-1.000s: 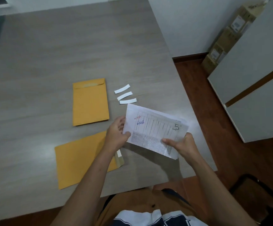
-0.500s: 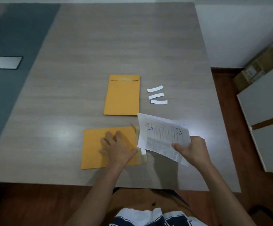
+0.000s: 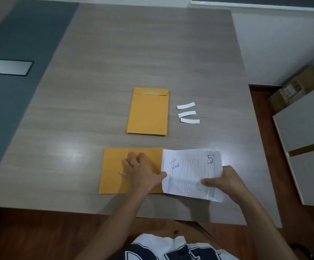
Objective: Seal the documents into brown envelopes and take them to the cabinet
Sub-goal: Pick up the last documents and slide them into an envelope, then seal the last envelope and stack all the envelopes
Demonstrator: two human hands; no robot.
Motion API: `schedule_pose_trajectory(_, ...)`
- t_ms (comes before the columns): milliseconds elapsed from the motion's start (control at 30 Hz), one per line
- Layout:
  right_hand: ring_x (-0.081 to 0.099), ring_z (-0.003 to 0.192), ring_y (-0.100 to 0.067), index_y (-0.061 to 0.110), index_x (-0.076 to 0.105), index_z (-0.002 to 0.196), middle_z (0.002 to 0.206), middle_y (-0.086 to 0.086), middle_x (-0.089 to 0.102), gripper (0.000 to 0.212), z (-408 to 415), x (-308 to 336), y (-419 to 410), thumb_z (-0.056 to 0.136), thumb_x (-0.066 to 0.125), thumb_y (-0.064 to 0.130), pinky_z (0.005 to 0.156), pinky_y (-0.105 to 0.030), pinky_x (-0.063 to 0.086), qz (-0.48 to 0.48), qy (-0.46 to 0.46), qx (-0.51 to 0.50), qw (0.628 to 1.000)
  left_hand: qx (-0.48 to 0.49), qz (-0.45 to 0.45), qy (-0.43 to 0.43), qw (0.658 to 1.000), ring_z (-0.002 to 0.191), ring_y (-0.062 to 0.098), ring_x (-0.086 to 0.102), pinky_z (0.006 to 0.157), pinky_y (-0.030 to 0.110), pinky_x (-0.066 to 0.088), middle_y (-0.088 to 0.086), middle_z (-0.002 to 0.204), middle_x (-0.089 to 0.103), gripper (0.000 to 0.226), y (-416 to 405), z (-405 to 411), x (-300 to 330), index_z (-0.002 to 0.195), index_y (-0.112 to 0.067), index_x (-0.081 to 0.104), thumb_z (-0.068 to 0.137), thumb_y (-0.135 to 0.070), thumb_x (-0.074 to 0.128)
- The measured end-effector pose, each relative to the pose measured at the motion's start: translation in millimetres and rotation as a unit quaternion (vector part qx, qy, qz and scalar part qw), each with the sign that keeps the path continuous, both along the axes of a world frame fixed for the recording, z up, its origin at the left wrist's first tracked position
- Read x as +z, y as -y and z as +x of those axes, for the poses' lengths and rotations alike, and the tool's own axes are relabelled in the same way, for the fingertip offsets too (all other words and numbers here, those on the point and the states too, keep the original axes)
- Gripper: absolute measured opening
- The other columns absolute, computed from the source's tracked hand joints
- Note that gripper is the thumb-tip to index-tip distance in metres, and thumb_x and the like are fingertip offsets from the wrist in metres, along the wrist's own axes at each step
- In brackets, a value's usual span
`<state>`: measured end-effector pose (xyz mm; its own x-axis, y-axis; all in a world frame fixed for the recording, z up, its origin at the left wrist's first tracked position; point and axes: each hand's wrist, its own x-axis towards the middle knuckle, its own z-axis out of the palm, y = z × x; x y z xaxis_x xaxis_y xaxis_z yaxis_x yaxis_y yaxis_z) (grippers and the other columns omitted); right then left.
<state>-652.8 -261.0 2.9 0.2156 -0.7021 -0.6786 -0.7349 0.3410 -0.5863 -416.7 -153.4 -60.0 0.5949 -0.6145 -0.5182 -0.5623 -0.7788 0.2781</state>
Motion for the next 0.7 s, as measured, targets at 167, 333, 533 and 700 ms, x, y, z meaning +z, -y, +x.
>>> schedule_pose_trajectory(167,0.072,0.09,-0.023,0.008,0.072,0.099,0.096,-0.004,0.076,0.045,22,-9,-1,0.058,0.089,0.003,0.086,-0.046,0.057,0.064,0.054,0.002,0.996,-0.042,0.004,0.0,0.999,0.143,0.043,-0.015,0.11,0.069,0.01,0.006,0.158,-0.012,0.118,-7,0,0,0.148,-0.022,0.014,0.055,-0.075,0.063)
schedule_pose_trajectory(333,0.069,0.091,-0.022,0.007,0.069,0.101,0.101,-0.007,0.073,0.045,60,-24,-9,0.06,0.088,0.004,0.08,-0.041,0.059,0.063,0.05,0.015,0.997,-0.069,0.016,0.0,0.998,0.143,0.043,-0.012,0.11,0.069,0.013,0.008,0.158,-0.015,0.115,-8,1,7,0.147,-0.024,0.012,0.058,-0.075,0.064)
schedule_pose_trajectory(533,0.066,0.095,-0.017,0.017,0.069,0.105,0.103,0.002,0.07,0.034,67,-31,-18,0.074,0.082,0.021,0.078,-0.032,0.054,-0.002,0.028,-0.01,1.0,-0.289,-0.001,0.028,0.957,0.146,0.039,-0.013,0.119,0.055,0.011,0.007,0.159,-0.021,0.144,-5,30,29,0.15,-0.031,-0.014,0.049,-0.066,0.083)
schedule_pose_trajectory(700,0.065,0.099,-0.019,0.018,0.068,0.113,0.112,-0.001,0.07,0.028,69,-34,-25,0.085,0.069,0.02,0.089,-0.041,0.054,-0.025,0.025,-0.042,0.999,-0.453,-0.023,0.085,0.887,0.147,0.036,-0.018,0.118,0.057,0.003,0.013,0.161,-0.014,0.152,3,47,16,0.145,-0.033,-0.031,0.049,-0.069,0.082)
